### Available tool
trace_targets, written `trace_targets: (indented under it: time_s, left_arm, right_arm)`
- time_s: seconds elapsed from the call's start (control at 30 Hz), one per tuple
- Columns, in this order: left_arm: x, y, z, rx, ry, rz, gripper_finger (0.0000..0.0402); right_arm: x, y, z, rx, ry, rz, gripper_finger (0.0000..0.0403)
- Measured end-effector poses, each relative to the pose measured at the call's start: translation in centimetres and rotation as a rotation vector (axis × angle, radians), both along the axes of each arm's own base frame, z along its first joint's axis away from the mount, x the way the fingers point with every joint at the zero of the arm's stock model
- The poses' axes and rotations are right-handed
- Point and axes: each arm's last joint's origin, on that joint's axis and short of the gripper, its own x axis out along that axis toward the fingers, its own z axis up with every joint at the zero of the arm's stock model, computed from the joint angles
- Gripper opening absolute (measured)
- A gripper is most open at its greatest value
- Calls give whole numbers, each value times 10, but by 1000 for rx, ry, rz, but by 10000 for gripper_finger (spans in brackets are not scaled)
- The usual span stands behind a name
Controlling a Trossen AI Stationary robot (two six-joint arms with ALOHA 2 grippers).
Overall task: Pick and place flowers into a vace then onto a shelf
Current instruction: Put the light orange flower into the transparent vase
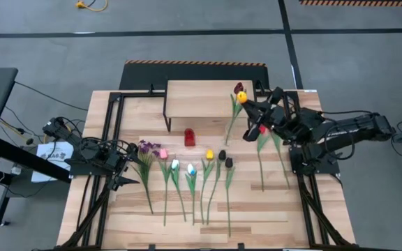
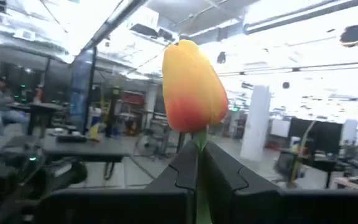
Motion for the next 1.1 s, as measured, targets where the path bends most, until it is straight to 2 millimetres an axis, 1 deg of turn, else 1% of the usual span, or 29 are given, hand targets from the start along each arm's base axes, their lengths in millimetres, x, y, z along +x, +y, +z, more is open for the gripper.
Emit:
trace_targets:
  time_s: [0.3,0.53,0.77,1.1]
  left_arm:
    - [0,0,0,0,0,0,302]
    - [0,0,0,0,0,0,302]
    - [0,0,0,0,0,0,302]
    - [0,0,0,0,0,0,302]
  right_arm:
    - [3,-22,-4,-5,21,-101,8]
    - [4,-35,-6,-4,43,-159,8]
    - [5,-40,-11,24,86,-171,8]
    - [7,-40,-17,55,131,-159,8]
